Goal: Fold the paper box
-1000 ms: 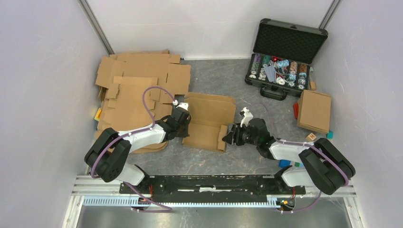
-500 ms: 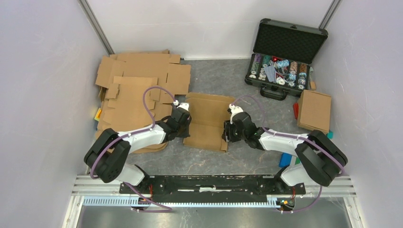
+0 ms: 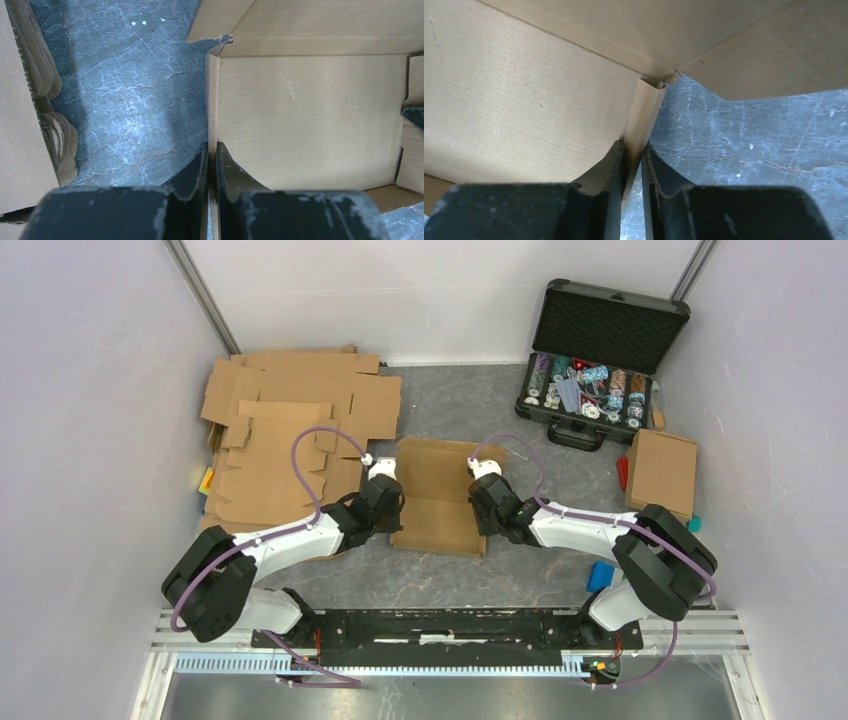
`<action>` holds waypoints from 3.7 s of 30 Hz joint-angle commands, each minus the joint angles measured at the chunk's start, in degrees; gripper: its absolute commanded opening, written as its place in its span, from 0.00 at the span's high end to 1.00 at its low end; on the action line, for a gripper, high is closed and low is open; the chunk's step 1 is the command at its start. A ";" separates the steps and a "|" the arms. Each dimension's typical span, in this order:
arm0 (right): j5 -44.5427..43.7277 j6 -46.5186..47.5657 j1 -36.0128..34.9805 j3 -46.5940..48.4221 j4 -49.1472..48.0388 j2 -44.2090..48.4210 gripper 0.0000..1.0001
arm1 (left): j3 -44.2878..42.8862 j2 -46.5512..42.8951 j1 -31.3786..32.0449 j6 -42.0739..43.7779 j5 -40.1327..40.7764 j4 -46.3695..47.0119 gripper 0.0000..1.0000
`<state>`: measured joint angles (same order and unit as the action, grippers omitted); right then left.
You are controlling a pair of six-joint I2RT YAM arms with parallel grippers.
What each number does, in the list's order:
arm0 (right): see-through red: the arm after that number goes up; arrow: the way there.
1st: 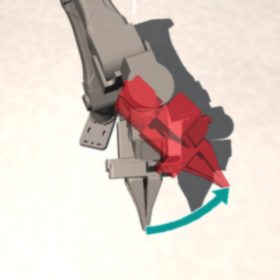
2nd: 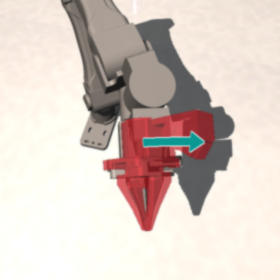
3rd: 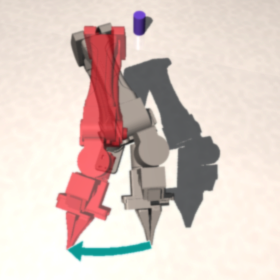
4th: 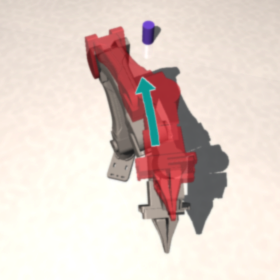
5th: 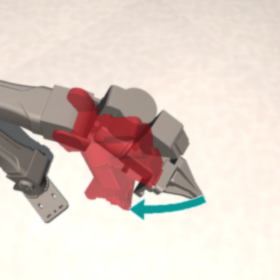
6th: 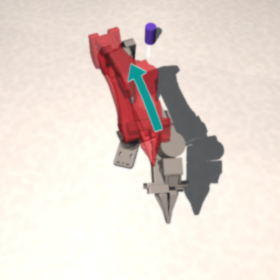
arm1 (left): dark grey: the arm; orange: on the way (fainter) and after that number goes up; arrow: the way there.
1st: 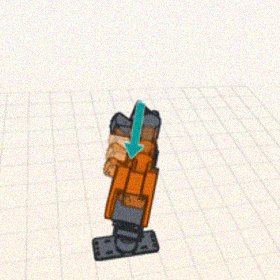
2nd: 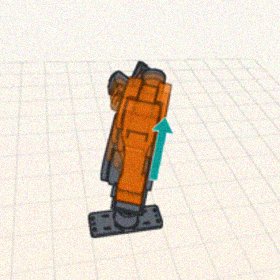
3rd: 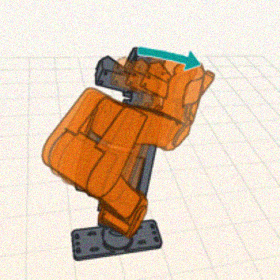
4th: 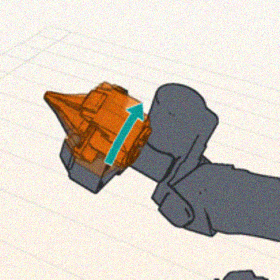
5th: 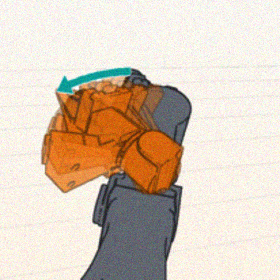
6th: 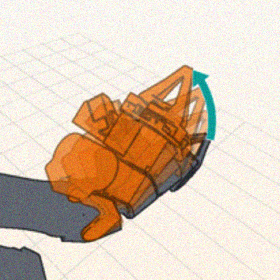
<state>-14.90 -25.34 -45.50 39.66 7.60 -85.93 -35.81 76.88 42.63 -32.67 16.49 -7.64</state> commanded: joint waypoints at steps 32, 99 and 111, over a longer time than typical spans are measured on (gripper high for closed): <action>-1.06 -4.11 2.14 1.50 -2.31 4.28 0.46 | -0.28 1.45 -0.01 -1.83 2.59 1.16 0.98; -4.36 12.61 2.34 -27.53 -41.46 28.08 0.20 | 8.42 -14.92 -0.27 4.73 4.08 11.06 0.59; -5.63 13.05 2.34 -29.97 -44.47 30.69 0.20 | 10.22 -17.57 -0.42 5.25 3.64 13.33 0.59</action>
<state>-19.62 -13.34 -43.03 10.35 -33.08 -56.49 -26.35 61.08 42.72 -29.50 19.38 2.00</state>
